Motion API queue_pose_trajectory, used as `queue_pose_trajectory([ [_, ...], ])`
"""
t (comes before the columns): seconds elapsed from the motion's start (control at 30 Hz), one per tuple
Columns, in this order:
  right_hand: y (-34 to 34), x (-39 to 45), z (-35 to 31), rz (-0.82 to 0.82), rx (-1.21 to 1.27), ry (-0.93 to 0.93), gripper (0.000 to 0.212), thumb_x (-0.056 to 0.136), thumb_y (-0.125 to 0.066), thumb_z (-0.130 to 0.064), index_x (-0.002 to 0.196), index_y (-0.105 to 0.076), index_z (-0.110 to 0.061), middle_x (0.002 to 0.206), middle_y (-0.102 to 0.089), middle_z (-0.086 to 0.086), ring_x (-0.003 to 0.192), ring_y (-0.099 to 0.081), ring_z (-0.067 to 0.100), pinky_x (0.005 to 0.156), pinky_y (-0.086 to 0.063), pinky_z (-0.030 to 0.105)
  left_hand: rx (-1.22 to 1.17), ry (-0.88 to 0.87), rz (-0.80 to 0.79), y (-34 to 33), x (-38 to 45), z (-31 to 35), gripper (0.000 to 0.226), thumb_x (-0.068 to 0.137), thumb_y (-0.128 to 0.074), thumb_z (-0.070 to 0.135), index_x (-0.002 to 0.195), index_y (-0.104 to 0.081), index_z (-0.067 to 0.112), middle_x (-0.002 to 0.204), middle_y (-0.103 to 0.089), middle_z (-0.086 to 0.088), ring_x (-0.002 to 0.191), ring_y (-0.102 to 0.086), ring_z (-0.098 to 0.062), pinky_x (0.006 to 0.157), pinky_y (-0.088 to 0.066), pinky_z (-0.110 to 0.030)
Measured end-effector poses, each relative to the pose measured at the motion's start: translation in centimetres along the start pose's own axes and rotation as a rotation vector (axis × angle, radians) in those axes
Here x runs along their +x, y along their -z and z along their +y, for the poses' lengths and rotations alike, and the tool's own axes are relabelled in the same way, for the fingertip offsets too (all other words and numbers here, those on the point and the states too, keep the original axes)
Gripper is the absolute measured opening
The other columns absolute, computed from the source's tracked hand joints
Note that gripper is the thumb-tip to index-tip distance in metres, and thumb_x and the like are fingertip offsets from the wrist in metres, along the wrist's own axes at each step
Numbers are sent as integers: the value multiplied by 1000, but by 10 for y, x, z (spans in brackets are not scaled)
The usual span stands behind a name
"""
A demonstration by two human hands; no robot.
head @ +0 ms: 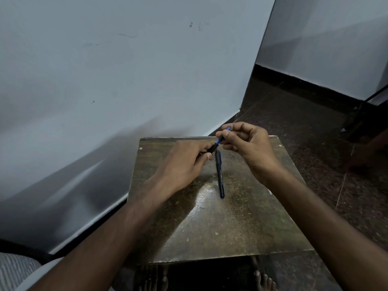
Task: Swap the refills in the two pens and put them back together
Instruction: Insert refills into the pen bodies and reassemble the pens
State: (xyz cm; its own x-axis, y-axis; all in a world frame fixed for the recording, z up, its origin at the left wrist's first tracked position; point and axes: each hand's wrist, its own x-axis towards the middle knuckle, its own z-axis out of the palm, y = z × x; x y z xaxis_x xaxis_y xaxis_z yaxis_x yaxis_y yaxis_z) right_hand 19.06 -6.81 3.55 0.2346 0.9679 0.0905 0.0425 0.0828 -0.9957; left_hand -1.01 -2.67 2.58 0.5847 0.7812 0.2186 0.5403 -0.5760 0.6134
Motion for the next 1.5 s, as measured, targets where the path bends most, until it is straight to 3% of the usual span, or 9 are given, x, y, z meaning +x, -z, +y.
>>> queue_pose_trajectory([
  [0.27, 0, 0, -1, 28, -67, 24, 27, 94, -83, -23, 100, -68, -1, 87, -73, 17, 71, -70, 13, 71, -60, 26, -50, 12, 12, -2, -1, 4, 17, 105, -69, 20, 118, -79, 24, 94, -81, 10, 86, -76, -6, 88, -63, -40],
  [0.5, 8, 2, -1, -107, -30, -56, 24, 108, -64, -27, 117, -82, -14, 103, -75, 1, 97, -63, 17, 81, -53, 34, -65, 51, 9, -2, 2, 4, 19, 106, -68, 22, 123, -77, 24, 98, -79, 15, 88, -72, 4, 76, -48, -9],
  [0.63, 5, 1, 2, 7, -55, -84, 22, 92, -83, -37, 80, -75, -21, 82, -69, -3, 83, -64, 11, 77, -52, 36, -92, 49, -20, -2, 0, 5, 16, 106, -69, 24, 119, -78, 26, 96, -78, 16, 88, -73, 5, 81, -53, -14],
  [0.77, 6, 2, 1, -38, -8, -122, 21, 100, -74, -38, 114, -83, -24, 108, -78, -7, 98, -68, 12, 81, -52, 34, -109, 71, -2, 0, 1, 6, 21, 106, -69, 23, 124, -78, 26, 97, -78, 17, 88, -73, 6, 84, -55, -16],
  [0.93, 1, 1, 4, 16, -28, -121, 16, 93, -83, -36, 84, -75, -25, 89, -75, -11, 87, -67, 9, 76, -51, 33, -98, 74, -40, 0, -1, 7, 16, 106, -69, 24, 117, -80, 27, 90, -78, 18, 85, -73, 5, 81, -57, -20],
  [1.1, 1, -1, 3, -45, -13, -147, 22, 102, -72, -38, 118, -82, -27, 112, -81, -8, 99, -69, 11, 82, -53, 34, -119, 107, -36, 2, 0, 8, 19, 106, -68, 23, 120, -79, 29, 93, -79, 18, 87, -74, 4, 81, -56, -17],
  [1.23, -1, 0, 4, 47, -7, -139, 19, 91, -83, -39, 85, -76, -23, 90, -73, -8, 84, -63, 9, 77, -50, 34, -138, 102, -72, 2, -2, 10, 16, 107, -68, 24, 116, -79, 31, 86, -72, 27, 86, -68, 11, 82, -52, -17],
  [1.4, 0, -1, 2, -23, 5, -137, 19, 99, -75, -37, 114, -84, -28, 109, -79, -10, 100, -66, 12, 83, -52, 34, -156, 111, -53, 3, -1, 10, 18, 106, -68, 23, 118, -79, 31, 92, -77, 23, 91, -73, 6, 89, -59, -24],
  [1.5, -2, -1, 3, 29, -4, -134, 13, 92, -83, -38, 87, -80, -27, 95, -74, -8, 93, -63, 10, 82, -50, 36, -134, 101, -67, 2, -1, 8, 16, 106, -68, 25, 111, -78, 36, 83, -72, 30, 80, -66, 17, 79, -50, -13],
])
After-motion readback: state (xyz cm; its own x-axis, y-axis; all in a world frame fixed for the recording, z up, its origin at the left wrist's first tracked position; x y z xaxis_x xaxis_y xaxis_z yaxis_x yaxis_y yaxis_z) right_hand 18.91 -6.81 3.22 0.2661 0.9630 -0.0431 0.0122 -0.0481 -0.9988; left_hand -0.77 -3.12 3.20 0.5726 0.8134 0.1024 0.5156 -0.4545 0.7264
